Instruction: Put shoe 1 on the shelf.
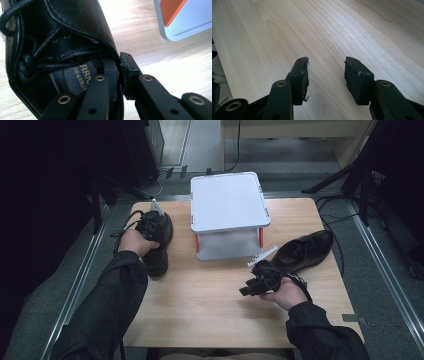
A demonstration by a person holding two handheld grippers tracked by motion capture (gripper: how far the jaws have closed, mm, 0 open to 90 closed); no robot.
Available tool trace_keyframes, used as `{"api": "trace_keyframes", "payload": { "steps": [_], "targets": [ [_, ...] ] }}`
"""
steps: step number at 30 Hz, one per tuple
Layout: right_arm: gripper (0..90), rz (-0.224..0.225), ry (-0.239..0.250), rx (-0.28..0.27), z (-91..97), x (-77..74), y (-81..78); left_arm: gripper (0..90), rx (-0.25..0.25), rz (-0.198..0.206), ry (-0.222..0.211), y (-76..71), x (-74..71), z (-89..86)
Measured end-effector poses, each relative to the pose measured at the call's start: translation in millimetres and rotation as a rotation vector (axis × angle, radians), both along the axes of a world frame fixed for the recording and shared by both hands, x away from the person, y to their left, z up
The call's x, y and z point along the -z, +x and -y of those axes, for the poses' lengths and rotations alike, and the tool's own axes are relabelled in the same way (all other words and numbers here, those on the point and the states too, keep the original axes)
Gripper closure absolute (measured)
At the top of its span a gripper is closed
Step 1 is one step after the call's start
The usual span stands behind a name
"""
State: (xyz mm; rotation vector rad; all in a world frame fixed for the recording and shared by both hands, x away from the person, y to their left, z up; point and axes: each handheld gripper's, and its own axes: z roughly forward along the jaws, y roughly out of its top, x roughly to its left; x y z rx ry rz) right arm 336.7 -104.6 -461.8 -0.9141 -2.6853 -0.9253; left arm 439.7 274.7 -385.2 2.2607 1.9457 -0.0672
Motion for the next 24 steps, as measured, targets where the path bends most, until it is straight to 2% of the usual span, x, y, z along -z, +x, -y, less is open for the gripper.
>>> {"api": "trace_keyframes", "payload": {
  "steps": [5,6,9,15,24],
  "targets": [
    [54.5,0.001,-0.001,0.000,0.6,0.0,-0.4,82.2,0.012,-0.006,-0.005,0.7,3.5,2.3],
    [54.4,0.001,-0.001,0.001,0.7,0.3,-0.4,81.4,0.010,-0.009,-0.017,0.6,4.2,2.3],
    [54.2,0.000,-0.004,0.003,1.5,0.5,-0.6,79.5,0.007,0.000,-0.017,0.1,2.2,2.0],
    [54.0,-0.001,-0.007,0.005,2.1,0.6,-1.2,74.4,-0.010,0.014,-0.038,-3.2,-11.0,-5.6],
    [53.7,-0.004,-0.013,0.004,1.5,1.3,-1.5,72.5,-0.049,0.032,-0.070,-15.1,-32.8,-35.0]
  ]
}}
